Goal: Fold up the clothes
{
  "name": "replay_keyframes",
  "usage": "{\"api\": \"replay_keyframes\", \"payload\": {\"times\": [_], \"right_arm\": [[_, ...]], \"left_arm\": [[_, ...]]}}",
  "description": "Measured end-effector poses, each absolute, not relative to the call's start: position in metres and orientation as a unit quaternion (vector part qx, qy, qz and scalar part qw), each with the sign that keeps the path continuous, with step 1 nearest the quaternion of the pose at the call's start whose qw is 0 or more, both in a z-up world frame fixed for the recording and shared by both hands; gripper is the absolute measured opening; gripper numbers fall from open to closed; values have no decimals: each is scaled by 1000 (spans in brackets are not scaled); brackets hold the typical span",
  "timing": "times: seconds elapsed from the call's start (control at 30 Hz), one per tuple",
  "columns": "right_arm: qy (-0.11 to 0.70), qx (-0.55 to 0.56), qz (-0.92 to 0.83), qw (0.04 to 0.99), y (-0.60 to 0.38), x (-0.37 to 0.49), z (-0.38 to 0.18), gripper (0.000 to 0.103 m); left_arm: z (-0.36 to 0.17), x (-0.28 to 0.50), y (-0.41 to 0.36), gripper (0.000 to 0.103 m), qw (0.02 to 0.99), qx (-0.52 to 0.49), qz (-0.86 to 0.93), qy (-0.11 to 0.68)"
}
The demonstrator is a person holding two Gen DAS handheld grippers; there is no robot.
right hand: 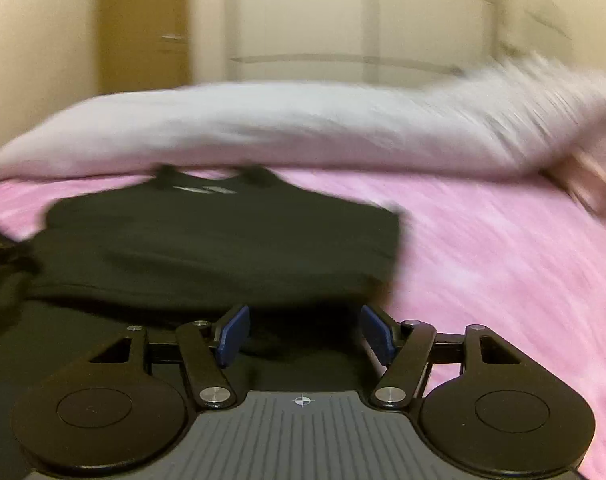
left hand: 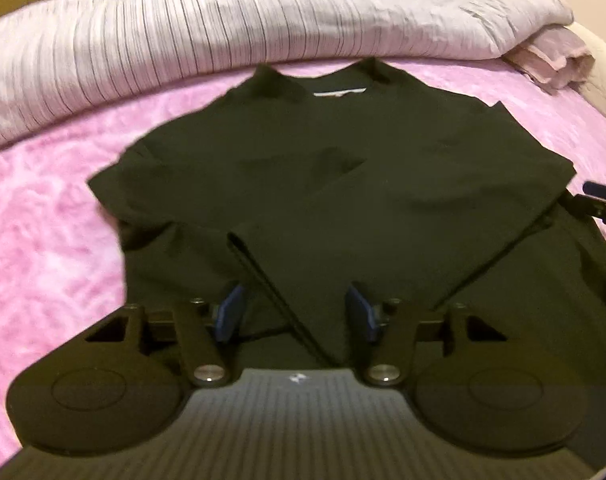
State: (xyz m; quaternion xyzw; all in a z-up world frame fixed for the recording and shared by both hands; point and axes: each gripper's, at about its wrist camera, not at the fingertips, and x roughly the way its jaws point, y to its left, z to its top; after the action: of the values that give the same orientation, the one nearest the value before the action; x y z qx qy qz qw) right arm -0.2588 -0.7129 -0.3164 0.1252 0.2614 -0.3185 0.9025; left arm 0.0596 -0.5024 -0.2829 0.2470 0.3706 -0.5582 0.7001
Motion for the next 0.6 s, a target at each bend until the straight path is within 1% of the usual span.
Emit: {"api": "replay_keyframes", "payload": {"times": [0.03,0.07,0.1,0.17,0.3,0.37,0.4,0.53,0.6], "right_arm": [[259,136,-322,901,-722,-263,-318,66],[256,148,-325,898,-730,-268,-319,66],[258,143,-325,899,-735,-266,-320,66],[264,132,-321,900,-741,-258,-323,66],[279,126,-309,900,-755,-241,-332,66],[289,124,-295,902,-764,-228,-337,66],[294,123,-293,901,-770,-223,-340,66],[307,51,-379,871,-785,-229,-335,66],[314,37,-374,872,-784,-235,-338,69]], "left_arm": [[-284,59,-505,33,699,246,-560,371],[-285,59,-506,23,697,246,-563,370],[-283,57,-507,5,698,249,-564,364],[-273,54,-507,5,703,253,-568,345],[-238,59,-502,5,733,230,-571,290],[-229,67,-505,4,745,224,-562,279],[-229,72,-507,4,748,224,-558,280],[-248,83,-512,5,738,234,-555,305],[-263,83,-513,5,730,247,-554,314]]}}
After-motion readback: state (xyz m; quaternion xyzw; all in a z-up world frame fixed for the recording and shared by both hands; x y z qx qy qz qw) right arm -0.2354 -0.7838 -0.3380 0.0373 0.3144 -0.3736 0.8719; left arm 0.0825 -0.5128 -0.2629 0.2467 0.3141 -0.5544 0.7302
